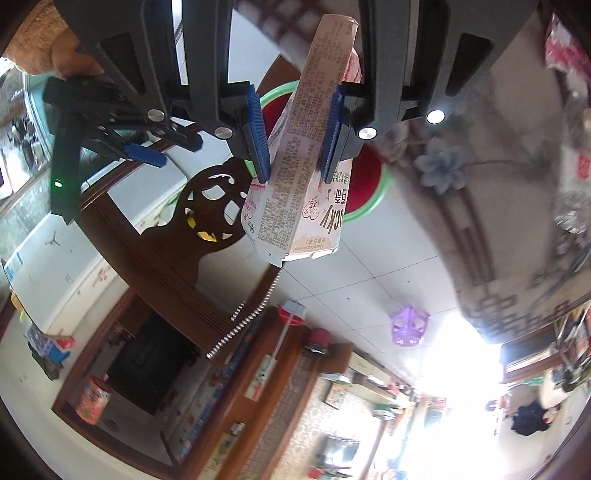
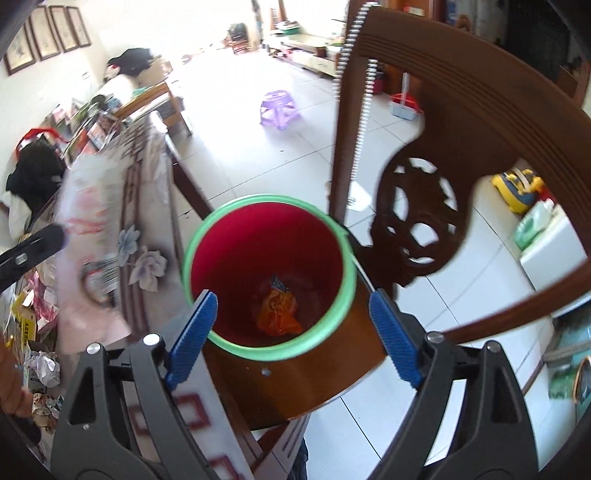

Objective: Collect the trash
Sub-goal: 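Carry the bag and box to the red bin and open both tools over it, then grasp the crumpled silver foil wrapper with the right tool, then grasp the white-blue toothpaste box with the left tool while the right tool holds the foil, then carry the foil and toothpaste box to the red bin and open both tools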

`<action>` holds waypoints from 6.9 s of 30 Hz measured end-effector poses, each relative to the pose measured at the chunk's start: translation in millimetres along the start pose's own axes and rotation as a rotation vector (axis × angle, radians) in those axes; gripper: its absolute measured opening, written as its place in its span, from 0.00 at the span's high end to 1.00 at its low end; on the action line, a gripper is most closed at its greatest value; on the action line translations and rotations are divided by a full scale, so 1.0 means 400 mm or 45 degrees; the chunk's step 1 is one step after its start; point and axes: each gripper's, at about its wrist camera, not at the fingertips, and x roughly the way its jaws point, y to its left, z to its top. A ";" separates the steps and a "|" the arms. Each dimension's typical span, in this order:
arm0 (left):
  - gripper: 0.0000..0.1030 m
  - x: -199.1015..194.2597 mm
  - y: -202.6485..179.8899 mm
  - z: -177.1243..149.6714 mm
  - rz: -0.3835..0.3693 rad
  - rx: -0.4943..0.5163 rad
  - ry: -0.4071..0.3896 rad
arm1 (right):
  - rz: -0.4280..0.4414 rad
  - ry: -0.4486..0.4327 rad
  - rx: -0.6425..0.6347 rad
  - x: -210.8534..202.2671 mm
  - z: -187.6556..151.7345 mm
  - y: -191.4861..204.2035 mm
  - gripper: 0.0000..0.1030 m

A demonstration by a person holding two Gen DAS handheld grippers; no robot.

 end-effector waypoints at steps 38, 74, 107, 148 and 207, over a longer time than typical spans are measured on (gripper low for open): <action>0.36 -0.641 0.516 -0.383 0.523 -0.295 -0.145 | 0.248 0.011 -0.372 -0.130 -0.197 0.594 0.18; 0.35 -0.584 0.553 -0.507 0.337 -0.174 0.134 | 0.416 0.201 -0.510 -0.114 -0.317 0.853 0.54; 0.50 -0.477 0.569 -0.512 0.362 -0.237 0.245 | 0.455 0.183 -0.431 -0.140 -0.310 0.790 0.51; 0.61 -0.503 0.392 -0.278 0.378 -0.274 -0.167 | 0.446 0.113 -0.369 -0.134 -0.190 0.629 0.51; 0.39 0.106 -0.051 0.074 -0.011 0.059 0.146 | 0.036 0.019 0.066 -0.033 0.032 -0.027 0.35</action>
